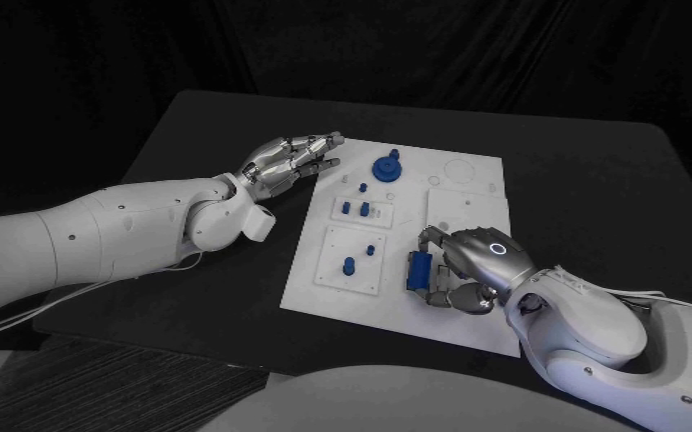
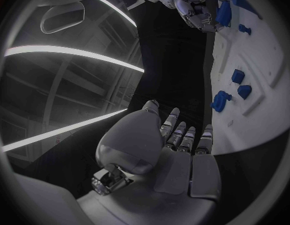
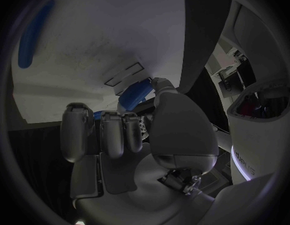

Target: Assemble the parts on the task board

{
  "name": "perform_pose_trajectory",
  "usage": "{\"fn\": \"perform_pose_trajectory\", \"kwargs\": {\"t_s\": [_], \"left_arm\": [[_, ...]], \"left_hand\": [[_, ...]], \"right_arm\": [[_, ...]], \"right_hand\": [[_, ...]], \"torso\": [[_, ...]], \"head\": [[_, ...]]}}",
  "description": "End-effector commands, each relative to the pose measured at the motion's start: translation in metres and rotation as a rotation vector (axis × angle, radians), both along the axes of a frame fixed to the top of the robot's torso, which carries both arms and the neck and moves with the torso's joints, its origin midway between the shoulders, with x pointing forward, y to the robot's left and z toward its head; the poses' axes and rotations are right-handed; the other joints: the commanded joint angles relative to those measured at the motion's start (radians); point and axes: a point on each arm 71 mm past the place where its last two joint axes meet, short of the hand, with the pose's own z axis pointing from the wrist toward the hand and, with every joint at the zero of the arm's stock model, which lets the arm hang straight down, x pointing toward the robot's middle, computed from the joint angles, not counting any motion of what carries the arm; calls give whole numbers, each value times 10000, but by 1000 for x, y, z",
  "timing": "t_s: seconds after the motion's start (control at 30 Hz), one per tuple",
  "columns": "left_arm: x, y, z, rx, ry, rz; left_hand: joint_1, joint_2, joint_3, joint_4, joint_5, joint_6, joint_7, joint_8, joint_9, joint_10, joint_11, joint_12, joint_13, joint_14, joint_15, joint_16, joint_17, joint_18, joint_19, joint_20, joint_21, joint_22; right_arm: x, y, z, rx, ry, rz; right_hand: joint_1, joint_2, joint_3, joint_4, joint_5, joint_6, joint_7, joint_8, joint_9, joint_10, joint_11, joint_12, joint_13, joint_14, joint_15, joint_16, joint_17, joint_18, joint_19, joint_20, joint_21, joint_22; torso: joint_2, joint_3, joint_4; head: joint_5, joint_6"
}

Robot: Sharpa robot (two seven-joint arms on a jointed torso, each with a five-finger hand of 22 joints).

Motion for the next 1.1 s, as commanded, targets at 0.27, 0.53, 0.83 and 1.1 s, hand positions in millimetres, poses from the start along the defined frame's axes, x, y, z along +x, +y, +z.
{"fn": "perform_pose_trajectory", "kwargs": {"t_s": [0.27, 0.53, 0.83, 1.1], "left_arm": [[0, 0, 0, -164, 17, -74], [0, 1, -1, -144, 24, -52], [0, 1, -1, -134, 46, -64], [0, 1, -2, -118, 68, -69]], "left_hand": [[109, 9, 68, 41, 12, -30, 70, -9, 8, -40, 43, 53, -6, 15, 59, 42, 15, 34, 12, 39, 18, 11], [61, 6, 62, 97, -14, -22, 78, -7, 9, -43, 52, 61, -5, 15, 66, 42, 16, 33, 24, 40, 25, 33], [40, 3, 56, 118, -26, -18, 82, -5, 10, -39, 55, 68, -4, 17, 70, 45, 16, 33, 28, 41, 27, 36], [26, 2, 52, 129, -35, -25, 84, -7, 10, -41, 57, 69, -4, 18, 72, 46, 17, 33, 28, 41, 26, 32]], "right_arm": [[-2, -6, 1, -18, -95, -54], [-3, -7, 2, -110, -27, -21], [-4, -9, 0, -376, 171, -26], [-5, -8, 0, -449, 319, -23]], "right_hand": [[-909, 189, 452, -2, 2022, -3, -95, 344, -488, 1064, -9, 53, 2632, 892, -7, -6, 1914, 126, 304, 29, -73, 2044], [-1456, 159, 792, 0, 2679, -155, -101, 203, -966, 1064, -24, 53, 2632, 882, -20, -32, 1866, 139, 282, 16, -132, 2027], [-1727, 21, 1021, -2, 2485, -519, -4, -329, -1770, 1064, 50, 53, 2632, 875, 37, -51, 1835, 151, 255, 56, -207, 2006], [-1750, -34, 1047, -10, 2277, -707, 63, -629, -2275, 1064, 104, 53, 2632, 872, 81, -59, 1822, 149, 262, 94, -203, 2009]], "torso": [[-7, -1, -9], [-4, -4, -7], [-12, 0, -11], [-6, -1, -13]], "head": [[12, -1], [19, -1], [5, -1], [-7, -1]]}}
